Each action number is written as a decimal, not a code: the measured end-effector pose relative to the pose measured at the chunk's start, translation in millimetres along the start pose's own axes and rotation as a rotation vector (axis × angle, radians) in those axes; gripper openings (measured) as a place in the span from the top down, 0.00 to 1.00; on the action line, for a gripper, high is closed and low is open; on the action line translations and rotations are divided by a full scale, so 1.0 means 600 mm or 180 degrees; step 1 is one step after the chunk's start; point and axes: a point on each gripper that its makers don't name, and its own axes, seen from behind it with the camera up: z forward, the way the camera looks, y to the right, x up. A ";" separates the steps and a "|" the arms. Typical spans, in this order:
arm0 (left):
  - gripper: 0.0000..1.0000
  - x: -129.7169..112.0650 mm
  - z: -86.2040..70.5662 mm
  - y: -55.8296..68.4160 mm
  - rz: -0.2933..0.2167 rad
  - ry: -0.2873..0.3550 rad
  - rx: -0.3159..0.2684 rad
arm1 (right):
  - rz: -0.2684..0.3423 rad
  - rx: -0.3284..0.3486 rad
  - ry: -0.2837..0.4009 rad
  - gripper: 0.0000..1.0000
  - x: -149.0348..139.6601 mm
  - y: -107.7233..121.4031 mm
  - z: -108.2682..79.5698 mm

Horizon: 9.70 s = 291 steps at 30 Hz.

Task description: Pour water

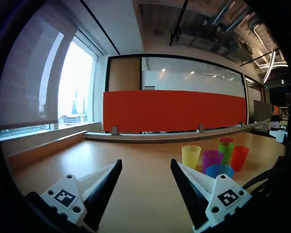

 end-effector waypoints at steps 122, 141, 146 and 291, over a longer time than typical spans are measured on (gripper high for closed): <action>0.07 -0.086 -0.008 0.270 0.1374 -0.1982 -0.3126 | -0.0886 0.2859 -0.1043 0.00 0.132 -0.227 0.027; 0.04 -0.122 0.016 0.301 0.1388 -0.2003 -0.3152 | -0.0907 0.2890 -0.1080 0.00 0.111 -0.228 0.028; 0.04 -0.132 0.023 0.308 0.1414 -0.1994 -0.3141 | -0.0898 0.2892 -0.1099 0.00 0.107 -0.226 0.027; 0.12 0.090 0.032 0.265 0.0830 -0.0916 -0.2689 | -0.1034 0.2542 -0.2458 0.01 -0.093 -0.270 0.222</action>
